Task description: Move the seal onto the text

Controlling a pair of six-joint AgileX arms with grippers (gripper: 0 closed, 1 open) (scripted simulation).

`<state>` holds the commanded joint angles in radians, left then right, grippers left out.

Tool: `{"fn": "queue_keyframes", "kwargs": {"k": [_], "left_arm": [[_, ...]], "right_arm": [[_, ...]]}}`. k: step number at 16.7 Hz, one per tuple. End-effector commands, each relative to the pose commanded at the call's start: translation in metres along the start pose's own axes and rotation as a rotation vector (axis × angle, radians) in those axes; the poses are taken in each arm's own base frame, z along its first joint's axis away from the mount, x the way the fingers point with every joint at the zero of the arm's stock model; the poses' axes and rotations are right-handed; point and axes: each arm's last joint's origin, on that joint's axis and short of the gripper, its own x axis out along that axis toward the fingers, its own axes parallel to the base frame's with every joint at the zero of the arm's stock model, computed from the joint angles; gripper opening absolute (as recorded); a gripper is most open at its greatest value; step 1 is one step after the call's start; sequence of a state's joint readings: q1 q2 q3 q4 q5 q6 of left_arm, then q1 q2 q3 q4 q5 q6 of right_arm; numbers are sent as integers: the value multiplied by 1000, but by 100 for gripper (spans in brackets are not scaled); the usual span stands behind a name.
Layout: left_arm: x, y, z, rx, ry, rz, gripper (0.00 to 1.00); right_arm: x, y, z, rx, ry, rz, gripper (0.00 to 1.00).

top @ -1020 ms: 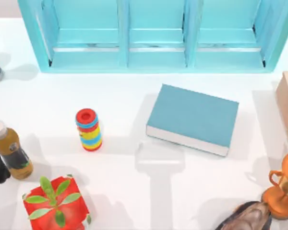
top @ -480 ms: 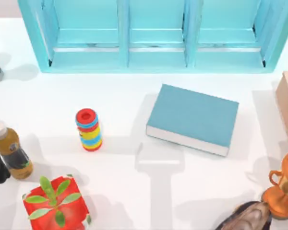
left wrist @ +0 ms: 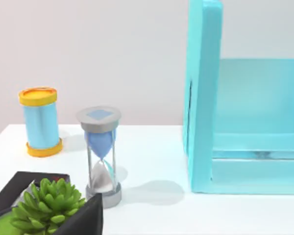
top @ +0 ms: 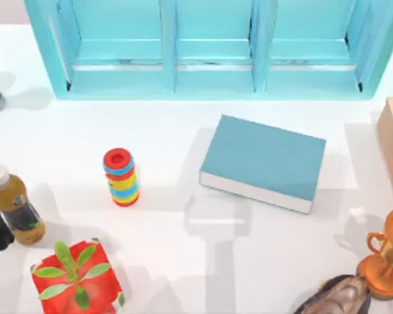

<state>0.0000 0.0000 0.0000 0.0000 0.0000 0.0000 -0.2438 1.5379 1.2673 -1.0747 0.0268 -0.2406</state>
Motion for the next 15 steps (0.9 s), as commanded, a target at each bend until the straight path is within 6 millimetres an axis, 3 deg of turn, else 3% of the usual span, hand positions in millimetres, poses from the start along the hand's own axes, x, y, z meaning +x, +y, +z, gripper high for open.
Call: {"fn": "queue_keyframes", "kwargs": {"k": [3, 6, 13, 15], "left_arm": [[0, 0, 0, 0, 0, 0, 100], [0, 0, 0, 0, 0, 0, 100], [0, 0, 0, 0, 0, 0, 100], [0, 0, 0, 0, 0, 0, 100]], "right_arm": [[15, -15, 28, 6, 118, 34, 100], [27, -24, 44, 6, 189, 67, 100], [31, -24, 47, 2, 204, 75, 100], [42, -24, 46, 5, 209, 77, 100]]}}
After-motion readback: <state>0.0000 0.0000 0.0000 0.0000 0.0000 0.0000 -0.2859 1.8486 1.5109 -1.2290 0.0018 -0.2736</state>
